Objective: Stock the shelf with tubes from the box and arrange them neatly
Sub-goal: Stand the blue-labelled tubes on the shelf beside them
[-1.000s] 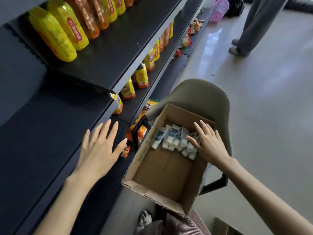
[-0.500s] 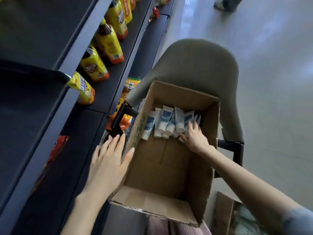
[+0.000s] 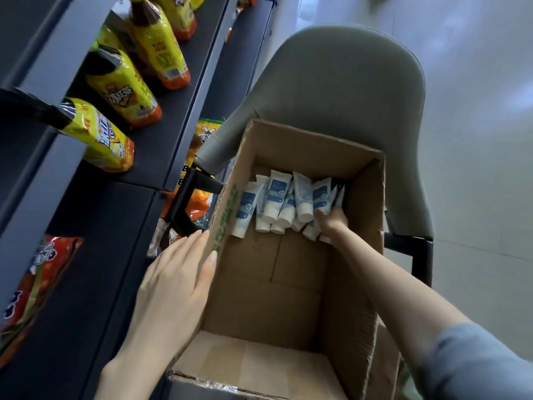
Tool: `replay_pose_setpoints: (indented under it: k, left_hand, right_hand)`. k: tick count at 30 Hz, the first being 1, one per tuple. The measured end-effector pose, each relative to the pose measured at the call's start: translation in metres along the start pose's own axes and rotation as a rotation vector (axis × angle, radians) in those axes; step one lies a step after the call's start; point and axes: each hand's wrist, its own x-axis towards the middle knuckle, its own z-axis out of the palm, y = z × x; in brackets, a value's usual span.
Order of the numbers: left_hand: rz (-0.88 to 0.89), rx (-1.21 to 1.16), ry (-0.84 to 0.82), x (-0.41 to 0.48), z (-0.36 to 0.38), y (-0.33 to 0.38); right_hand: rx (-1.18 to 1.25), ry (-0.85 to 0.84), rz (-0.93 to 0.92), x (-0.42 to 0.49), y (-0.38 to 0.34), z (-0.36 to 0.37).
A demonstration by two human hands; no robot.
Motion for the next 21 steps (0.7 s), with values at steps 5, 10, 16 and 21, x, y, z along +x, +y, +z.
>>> replay_pose_setpoints:
  k: [5, 10, 16, 21]
  left_hand:
    - [0.004, -0.206, 0.035, -0.003, 0.009, 0.003]
    - [-0.014, -0.488, -0.032, 0.013, 0.025, 0.024]
    - [-0.071, -0.731, -0.125, 0.035, 0.035, 0.051]
    - [-0.100, -0.956, -0.109, 0.037, 0.037, 0.056]
  right_hand:
    - [0.440, -0.160, 0.151, -0.026, 0.004, -0.007]
    - [0.863, -0.455, 0.127, -0.096, 0.010, -0.028]
    - [0.867, -0.733, -0.130, -0.150, 0.009, -0.032]
    - [0.757, -0.787, -0.217, -0.164, 0.007, -0.028]
